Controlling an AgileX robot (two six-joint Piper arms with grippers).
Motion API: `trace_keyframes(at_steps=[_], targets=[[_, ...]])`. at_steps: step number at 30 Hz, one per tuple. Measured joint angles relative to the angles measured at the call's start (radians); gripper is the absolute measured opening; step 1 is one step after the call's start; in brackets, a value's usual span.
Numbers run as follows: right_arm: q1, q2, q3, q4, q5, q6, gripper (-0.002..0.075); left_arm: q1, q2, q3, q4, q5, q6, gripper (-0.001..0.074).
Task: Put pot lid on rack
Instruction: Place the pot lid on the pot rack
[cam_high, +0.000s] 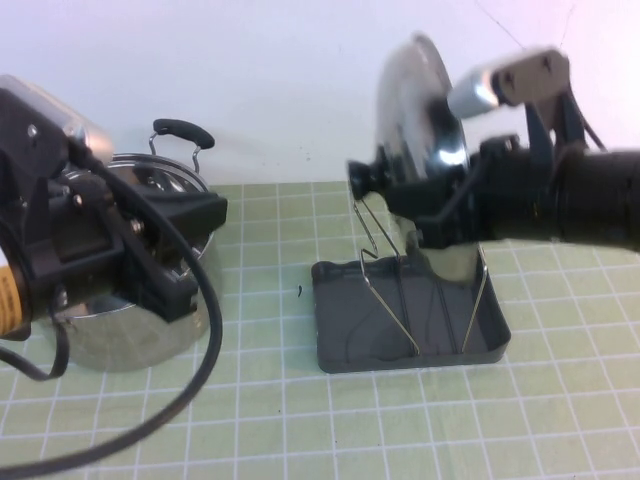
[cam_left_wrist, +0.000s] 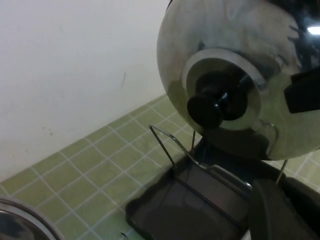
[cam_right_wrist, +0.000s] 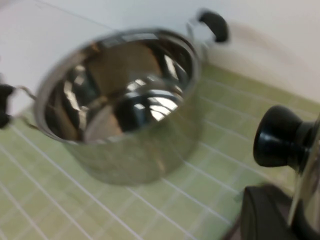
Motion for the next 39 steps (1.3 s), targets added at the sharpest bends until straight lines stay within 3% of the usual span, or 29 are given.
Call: trace_keyframes(at_steps=[9,18,30,32,37,39], targets=[[0.000,0.042,0.041,0.024,-0.045,-0.006,0.0122,0.000,-0.014,0.000,0.080,-0.040,-0.052,0.0002],[0.000,0.145,0.041,0.232,0.021,-0.193,0.0122,0.000,-0.014,0.000,0.080,-0.043,-0.066,0.0002],[0.000,0.188,0.041,0.256,0.023,-0.277,0.0126,0.000,-0.014,0.000,0.081,-0.044,-0.068,0.0001],[0.000,0.189,0.041,0.256,0.021,-0.283,0.0172,0.000,-0.014,0.000,0.081,-0.044,-0.068,0.0002],[-0.002,0.188,0.041,0.256,0.012,-0.287,0.0496,0.000,-0.014,0.000,0.082,-0.049,-0.068,0.0002],[-0.011,0.181,0.041,0.256,0.012,-0.287,0.0577,0.000,-0.014,0.000,0.082,-0.049,-0.068,0.0002]])
